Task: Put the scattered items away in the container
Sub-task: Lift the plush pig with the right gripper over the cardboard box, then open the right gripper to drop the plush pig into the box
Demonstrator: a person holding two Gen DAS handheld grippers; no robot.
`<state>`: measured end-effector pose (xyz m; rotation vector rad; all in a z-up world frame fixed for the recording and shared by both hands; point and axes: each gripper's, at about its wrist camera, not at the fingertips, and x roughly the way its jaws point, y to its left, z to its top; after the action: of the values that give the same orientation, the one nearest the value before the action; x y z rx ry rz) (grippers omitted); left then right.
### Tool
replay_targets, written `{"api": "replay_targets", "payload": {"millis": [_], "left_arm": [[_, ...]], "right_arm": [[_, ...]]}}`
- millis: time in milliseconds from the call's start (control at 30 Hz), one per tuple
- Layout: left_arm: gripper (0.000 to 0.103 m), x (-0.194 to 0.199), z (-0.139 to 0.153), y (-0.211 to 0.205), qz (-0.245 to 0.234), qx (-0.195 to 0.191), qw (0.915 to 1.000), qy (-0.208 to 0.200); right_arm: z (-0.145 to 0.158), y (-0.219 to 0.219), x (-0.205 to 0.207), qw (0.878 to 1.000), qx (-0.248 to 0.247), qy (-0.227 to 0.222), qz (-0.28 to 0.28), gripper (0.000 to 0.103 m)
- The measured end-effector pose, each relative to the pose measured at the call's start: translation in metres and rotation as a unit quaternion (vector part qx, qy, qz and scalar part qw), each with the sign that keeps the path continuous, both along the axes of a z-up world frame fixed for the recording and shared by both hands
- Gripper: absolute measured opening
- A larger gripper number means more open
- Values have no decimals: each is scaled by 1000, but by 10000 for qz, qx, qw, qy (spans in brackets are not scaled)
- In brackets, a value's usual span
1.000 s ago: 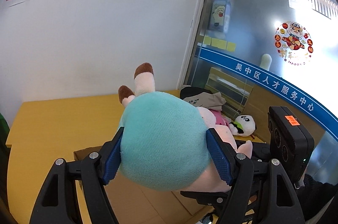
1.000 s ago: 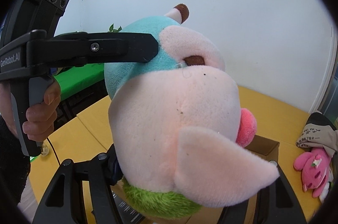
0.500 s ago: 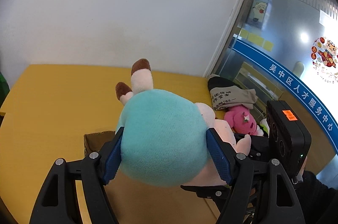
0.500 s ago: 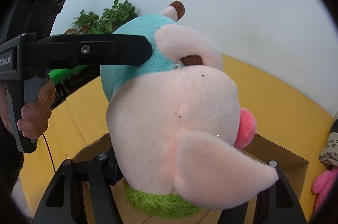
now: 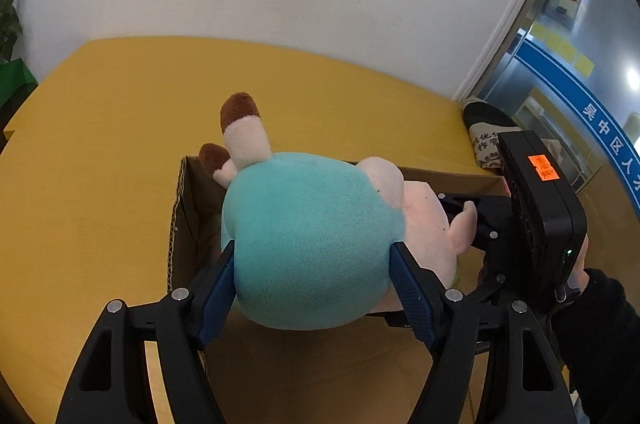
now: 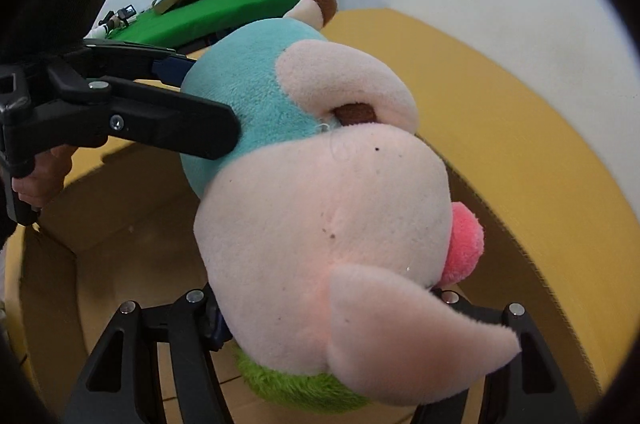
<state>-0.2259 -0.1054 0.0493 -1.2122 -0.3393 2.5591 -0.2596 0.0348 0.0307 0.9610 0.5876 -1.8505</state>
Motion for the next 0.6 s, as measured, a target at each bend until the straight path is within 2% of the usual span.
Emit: {"api": "replay_targets", "payload": {"millis": [67,267,433,600], "left_arm": [[77,-3,-13,0,77,-75,9997,-234],[84,2,-19,-12,346,140,9990,-233],[87,11,-5,-13,428,7,9991,-26],[88,17,0,-18,402,-66,9992,50]], "right_arm": [[-10,-1,-1,9999,113,-16,-3,68],[-13,-15,-1,9995,188,172,-193,82],[-15,-3,-3,9984,329,311,-331,82],[-1,8,-1,9970,413,497,-435,82]]}}
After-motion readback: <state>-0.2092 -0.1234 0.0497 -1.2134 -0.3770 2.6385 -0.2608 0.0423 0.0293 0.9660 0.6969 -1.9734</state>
